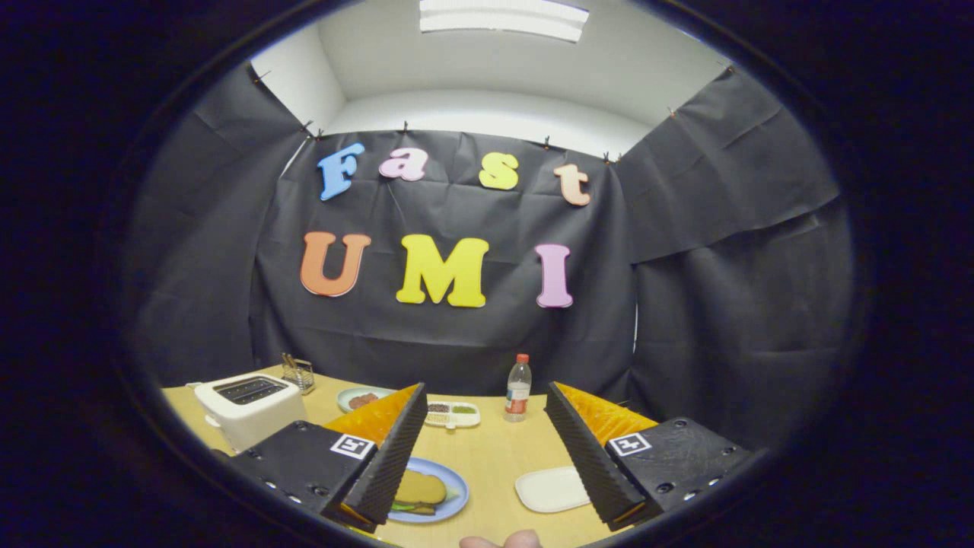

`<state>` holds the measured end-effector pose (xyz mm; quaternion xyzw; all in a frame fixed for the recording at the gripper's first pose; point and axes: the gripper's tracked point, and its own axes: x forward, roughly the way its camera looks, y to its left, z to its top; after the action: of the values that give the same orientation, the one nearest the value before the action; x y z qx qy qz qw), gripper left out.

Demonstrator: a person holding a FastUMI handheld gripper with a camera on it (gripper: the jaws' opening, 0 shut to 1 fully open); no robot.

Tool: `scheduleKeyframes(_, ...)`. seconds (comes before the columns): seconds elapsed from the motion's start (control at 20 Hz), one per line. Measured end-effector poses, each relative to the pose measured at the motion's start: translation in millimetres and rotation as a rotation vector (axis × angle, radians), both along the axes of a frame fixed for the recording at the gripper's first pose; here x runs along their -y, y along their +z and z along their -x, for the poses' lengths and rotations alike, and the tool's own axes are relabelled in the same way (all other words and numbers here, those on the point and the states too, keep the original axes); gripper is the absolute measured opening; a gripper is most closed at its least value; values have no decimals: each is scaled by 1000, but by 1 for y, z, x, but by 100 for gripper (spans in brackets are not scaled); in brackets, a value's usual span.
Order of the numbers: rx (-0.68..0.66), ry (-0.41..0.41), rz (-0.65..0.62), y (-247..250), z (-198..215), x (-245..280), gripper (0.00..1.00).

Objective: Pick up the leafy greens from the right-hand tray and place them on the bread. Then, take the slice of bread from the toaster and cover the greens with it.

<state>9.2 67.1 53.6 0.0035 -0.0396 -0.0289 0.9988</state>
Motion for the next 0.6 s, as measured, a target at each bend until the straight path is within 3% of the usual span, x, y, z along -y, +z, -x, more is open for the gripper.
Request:
scheduleKeyframes(0.25, 23, 58, -37, 3, 19, -30, 95)
scheduleKeyframes(0.6, -55, 141, -52, -25, 7, -65, 96)
